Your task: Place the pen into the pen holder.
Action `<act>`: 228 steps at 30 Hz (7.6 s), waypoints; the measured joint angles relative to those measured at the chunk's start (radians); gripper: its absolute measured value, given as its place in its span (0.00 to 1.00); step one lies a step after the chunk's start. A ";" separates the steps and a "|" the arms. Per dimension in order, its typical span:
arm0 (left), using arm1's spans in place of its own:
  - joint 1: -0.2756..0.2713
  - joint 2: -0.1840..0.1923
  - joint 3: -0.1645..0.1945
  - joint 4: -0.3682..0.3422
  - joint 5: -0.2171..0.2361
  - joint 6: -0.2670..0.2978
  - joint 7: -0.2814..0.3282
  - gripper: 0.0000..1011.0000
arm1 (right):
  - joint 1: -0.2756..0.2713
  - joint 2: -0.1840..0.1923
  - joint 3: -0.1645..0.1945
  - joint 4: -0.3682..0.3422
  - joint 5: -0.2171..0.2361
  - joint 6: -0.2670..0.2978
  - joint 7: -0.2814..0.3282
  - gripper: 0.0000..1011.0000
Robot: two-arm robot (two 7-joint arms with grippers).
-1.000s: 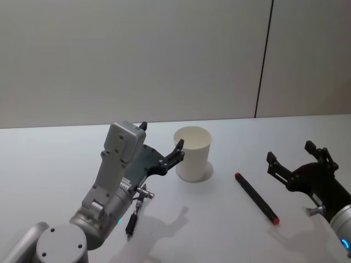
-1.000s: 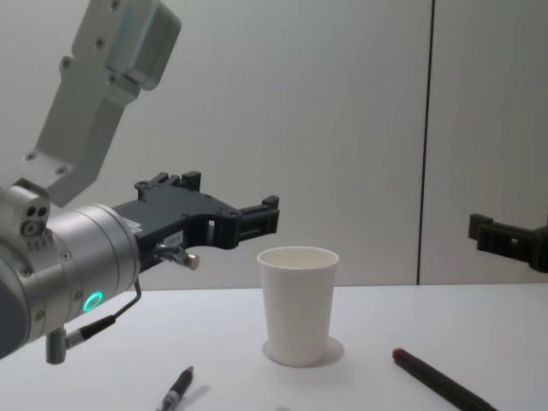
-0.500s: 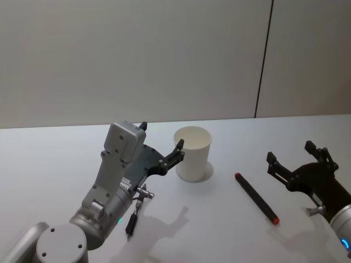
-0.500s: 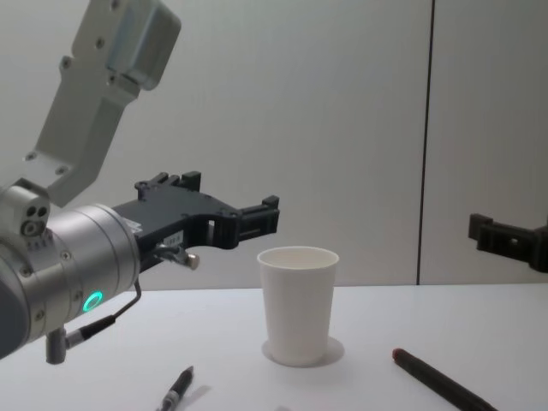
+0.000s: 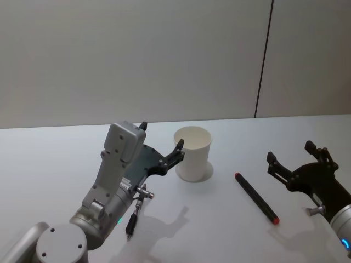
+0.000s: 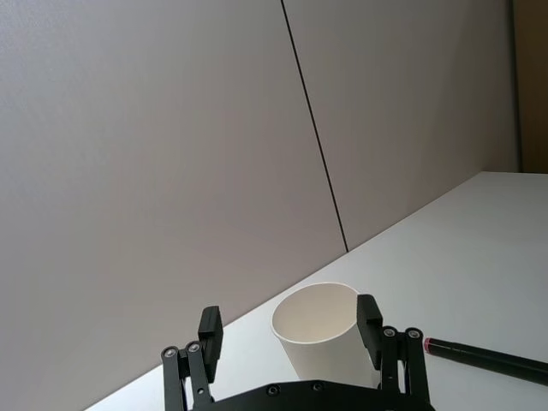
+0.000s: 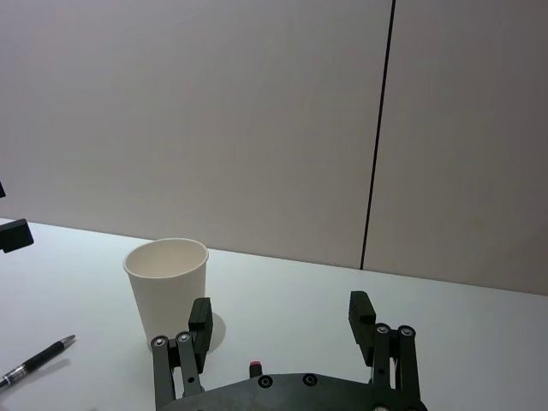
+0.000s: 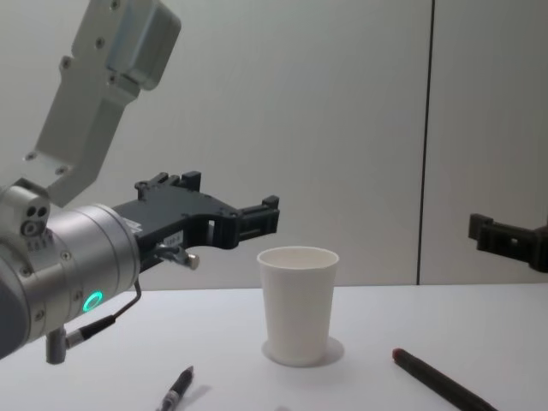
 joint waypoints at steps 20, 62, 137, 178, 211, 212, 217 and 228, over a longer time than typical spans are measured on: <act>0.000 0.000 0.000 0.000 0.000 0.000 0.000 0.99 | 0.047 0.025 0.032 -0.019 0.035 0.165 0.039 0.99; 0.000 0.000 0.000 0.000 0.000 0.000 0.000 0.99 | 0.460 -0.184 -0.025 0.370 0.016 0.663 0.003 0.99; 0.000 0.000 0.000 0.000 0.000 0.000 0.000 0.99 | 0.568 -0.277 -0.063 0.624 -0.088 0.793 -0.009 0.17; 0.000 0.000 0.000 0.000 0.000 0.000 0.000 0.99 | 0.462 -0.229 -0.094 0.394 -0.290 0.394 -0.003 0.17; 0.000 0.000 0.000 0.000 0.000 0.000 0.000 0.99 | 0.568 -0.235 -0.084 0.608 -0.329 -0.252 0.226 0.17; 0.000 0.000 0.000 0.000 0.000 0.000 0.000 0.99 | 0.578 -0.240 -0.086 0.627 -0.324 -0.279 0.242 0.17; 0.000 0.000 0.000 0.000 0.000 0.000 0.000 0.99 | 0.603 -0.256 -0.098 0.676 -0.317 -0.338 0.276 0.17; 0.000 0.000 0.000 0.000 0.000 0.000 0.000 0.99 | 0.641 -0.286 -0.126 0.751 -0.316 -0.400 0.313 0.17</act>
